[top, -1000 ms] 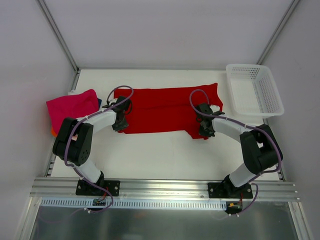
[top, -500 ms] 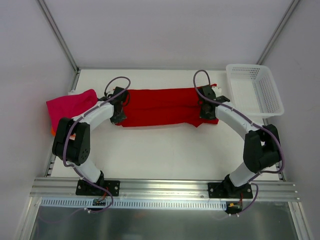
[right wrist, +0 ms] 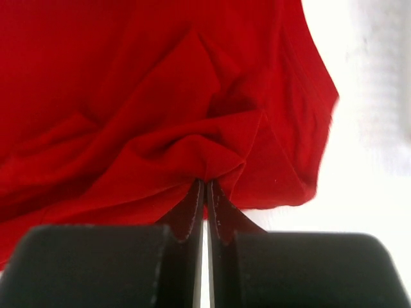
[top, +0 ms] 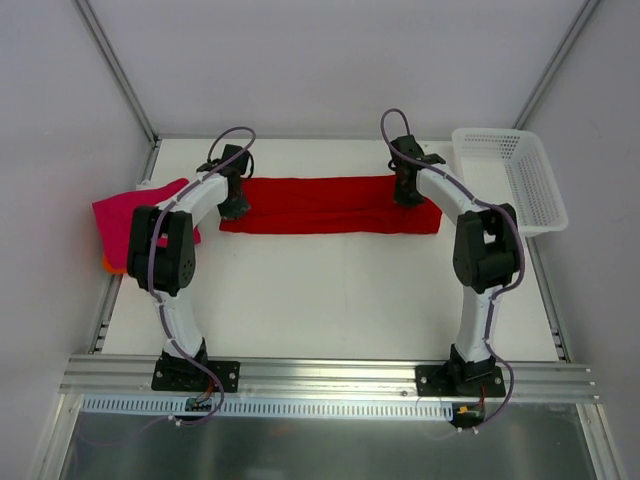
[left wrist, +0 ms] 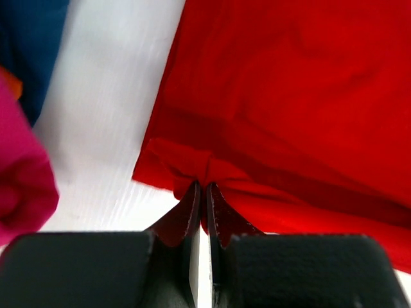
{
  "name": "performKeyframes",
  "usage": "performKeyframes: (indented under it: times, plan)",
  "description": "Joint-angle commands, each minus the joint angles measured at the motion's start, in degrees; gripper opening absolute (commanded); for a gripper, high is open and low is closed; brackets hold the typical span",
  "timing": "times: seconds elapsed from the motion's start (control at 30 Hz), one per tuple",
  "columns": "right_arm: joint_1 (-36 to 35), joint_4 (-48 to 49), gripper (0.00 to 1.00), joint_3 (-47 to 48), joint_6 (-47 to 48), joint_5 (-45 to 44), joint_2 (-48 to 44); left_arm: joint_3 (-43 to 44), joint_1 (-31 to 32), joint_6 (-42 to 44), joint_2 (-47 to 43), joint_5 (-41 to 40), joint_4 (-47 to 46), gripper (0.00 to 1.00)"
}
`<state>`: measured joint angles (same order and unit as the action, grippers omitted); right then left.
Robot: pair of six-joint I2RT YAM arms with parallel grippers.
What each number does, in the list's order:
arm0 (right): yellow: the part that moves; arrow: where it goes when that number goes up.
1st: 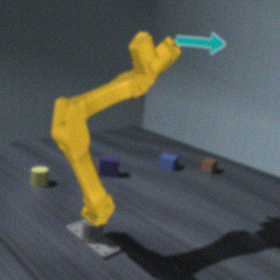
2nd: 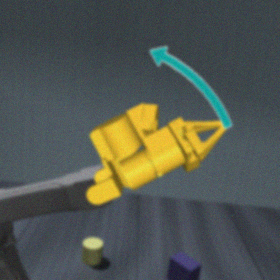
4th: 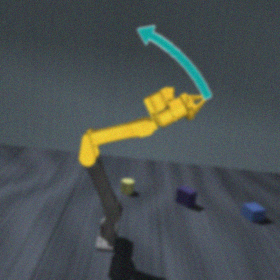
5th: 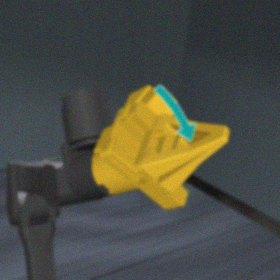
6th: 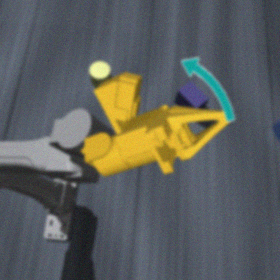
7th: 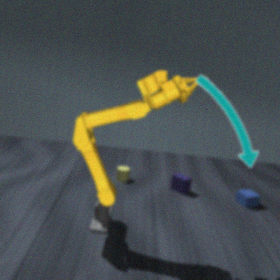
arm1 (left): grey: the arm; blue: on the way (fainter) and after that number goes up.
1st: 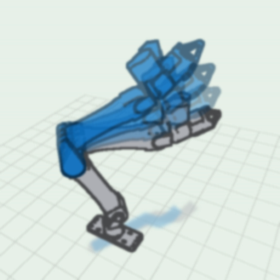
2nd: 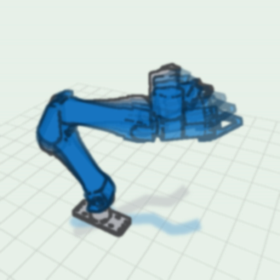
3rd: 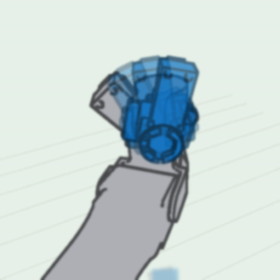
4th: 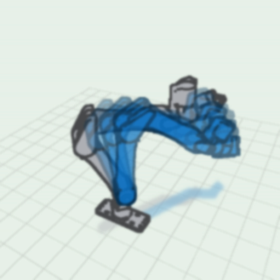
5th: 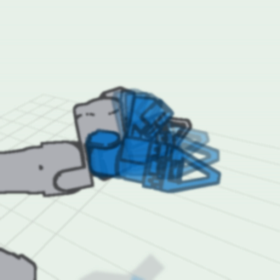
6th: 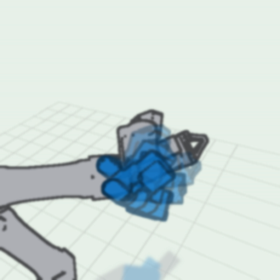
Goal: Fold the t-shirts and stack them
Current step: Fold the tshirt
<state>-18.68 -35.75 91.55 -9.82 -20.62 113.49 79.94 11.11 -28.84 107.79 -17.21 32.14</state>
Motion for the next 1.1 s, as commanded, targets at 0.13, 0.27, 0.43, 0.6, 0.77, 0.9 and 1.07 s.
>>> performKeyframes:
  times: [0.13,0.27,0.43,0.6,0.77,0.9,1.07]
  plan:
    - [2.77,-5.21,0.01,14.18,3.85,1.02,8.06,11.63,-1.27,3.53,8.22,1.92,3.98,0.02]
    - [4.08,-6.00,0.01,17.43,4.73,1.11,8.15,15.15,-1.53,3.88,9.72,2.18,4.86,0.04]
    - [5.49,-8.89,0.00,22.44,5.96,2.08,11.30,19.19,-1.88,4.58,11.83,2.80,5.74,0.13]
    - [5.76,-9.08,0.00,25.17,6.14,2.60,14.03,21.75,-1.97,4.84,14.20,2.89,6.44,0.27]
    - [5.93,-9.08,0.08,26.93,6.05,2.08,16.75,23.94,-2.24,4.67,15.26,0.52,6.53,0.99]
    - [6.02,-5.66,0.46,26.84,6.40,0.59,16.33,25.44,-2.24,3.09,13.68,-3.44,6.36,0.99]
    - [6.02,-2.84,0.48,27.37,8.85,-1.61,12.02,26.05,-2.06,1.86,6.66,-7.30,6.18,0.99]
